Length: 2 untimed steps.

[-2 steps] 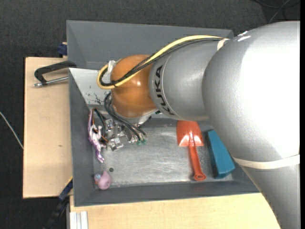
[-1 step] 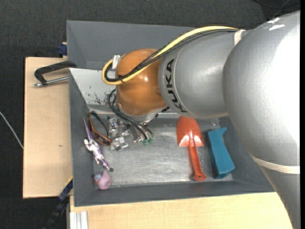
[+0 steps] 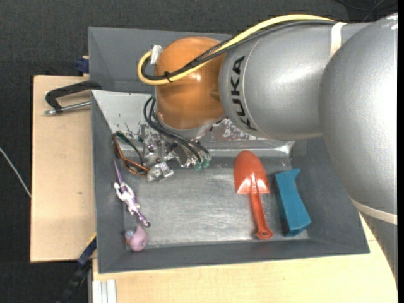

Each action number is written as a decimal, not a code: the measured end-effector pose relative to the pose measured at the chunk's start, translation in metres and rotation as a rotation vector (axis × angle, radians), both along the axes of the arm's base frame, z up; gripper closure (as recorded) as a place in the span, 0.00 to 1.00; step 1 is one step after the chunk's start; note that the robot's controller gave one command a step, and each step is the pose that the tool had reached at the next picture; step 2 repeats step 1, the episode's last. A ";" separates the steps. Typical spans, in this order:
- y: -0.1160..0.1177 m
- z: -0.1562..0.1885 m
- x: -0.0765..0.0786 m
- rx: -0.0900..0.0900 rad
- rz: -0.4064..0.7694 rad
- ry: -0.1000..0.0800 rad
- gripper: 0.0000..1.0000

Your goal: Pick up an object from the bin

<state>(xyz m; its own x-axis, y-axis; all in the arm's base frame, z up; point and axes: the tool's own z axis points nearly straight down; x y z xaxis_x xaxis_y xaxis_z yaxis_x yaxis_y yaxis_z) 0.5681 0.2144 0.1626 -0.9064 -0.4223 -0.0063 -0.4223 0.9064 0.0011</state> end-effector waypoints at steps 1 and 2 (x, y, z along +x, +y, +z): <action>-0.001 0.061 -0.033 -0.002 -0.038 0.006 1.00; -0.001 0.061 -0.033 -0.002 -0.038 0.006 1.00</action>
Offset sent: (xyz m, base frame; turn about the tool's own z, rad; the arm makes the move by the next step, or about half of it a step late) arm 0.0073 -0.0085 0.1852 -0.1218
